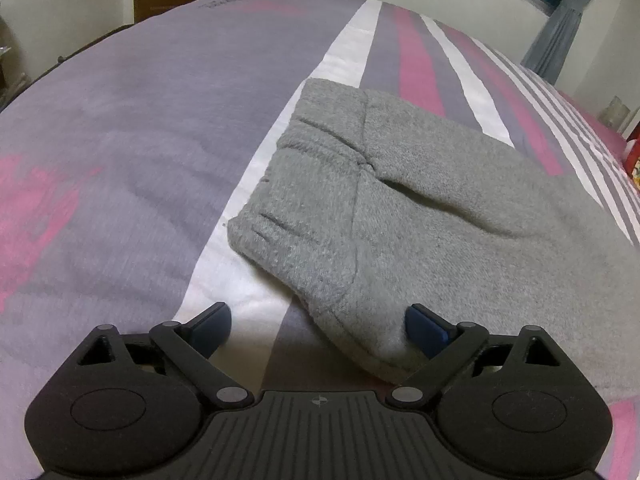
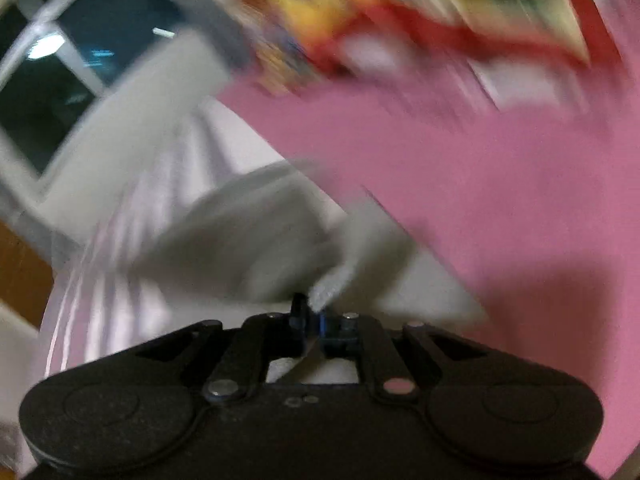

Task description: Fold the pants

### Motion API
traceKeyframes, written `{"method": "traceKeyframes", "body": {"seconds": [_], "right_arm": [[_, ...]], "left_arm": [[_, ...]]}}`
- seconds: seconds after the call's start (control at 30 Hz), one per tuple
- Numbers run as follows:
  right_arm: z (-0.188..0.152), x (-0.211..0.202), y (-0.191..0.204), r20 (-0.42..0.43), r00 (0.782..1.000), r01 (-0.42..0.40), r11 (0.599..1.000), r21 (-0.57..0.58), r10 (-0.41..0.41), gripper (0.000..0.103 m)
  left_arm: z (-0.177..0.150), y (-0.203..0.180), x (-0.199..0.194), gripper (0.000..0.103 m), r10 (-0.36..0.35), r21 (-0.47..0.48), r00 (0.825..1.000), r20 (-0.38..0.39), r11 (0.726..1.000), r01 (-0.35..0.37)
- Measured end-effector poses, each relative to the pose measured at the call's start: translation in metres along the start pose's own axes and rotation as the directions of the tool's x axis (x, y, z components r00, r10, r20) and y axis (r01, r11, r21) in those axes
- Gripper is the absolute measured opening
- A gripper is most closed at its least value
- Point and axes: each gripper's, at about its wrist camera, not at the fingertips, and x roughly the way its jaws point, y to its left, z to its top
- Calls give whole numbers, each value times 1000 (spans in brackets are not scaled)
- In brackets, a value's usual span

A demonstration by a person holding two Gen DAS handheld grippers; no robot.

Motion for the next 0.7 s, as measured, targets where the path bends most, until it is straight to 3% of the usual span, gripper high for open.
{"method": "traceKeyframes", "body": {"seconds": [0.07, 0.13, 0.23, 0.3, 0.37, 0.43, 0.5, 0.7], "right_arm": [[-3, -1, -10, 24, 999, -39, 998, 57, 38, 4], [-5, -3, -10, 36, 998, -58, 995, 75, 56, 10], [-7, -6, -4, 33, 998, -57, 997, 48, 55, 18], [-6, -9, 0, 27, 998, -48, 999, 13, 48, 19], [-7, -11, 1, 24, 999, -45, 999, 1, 45, 21], [-5, -7, 3, 23, 999, -42, 999, 1, 42, 23], [-4, -6, 4, 23, 999, -38, 999, 1, 38, 24], [-5, -5, 5, 20, 999, -29, 999, -16, 29, 25]], "left_arm": [[3, 1, -5, 94, 1, -16, 1000, 0, 1000, -1], [5, 8, -19, 94, -17, -80, 999, 42, 997, 20], [0, 29, -45, 91, -109, -228, 979, 171, 962, 147], [-2, 39, -48, 62, -169, -297, 969, 183, 930, 218], [-3, 45, -43, 53, -196, -341, 967, 164, 909, 242], [-5, 45, -39, 35, -228, -355, 957, 178, 892, 278], [-6, 41, -41, 25, -222, -346, 954, 199, 895, 280], [-12, 26, -48, 23, -183, -298, 950, 253, 920, 256]]}}
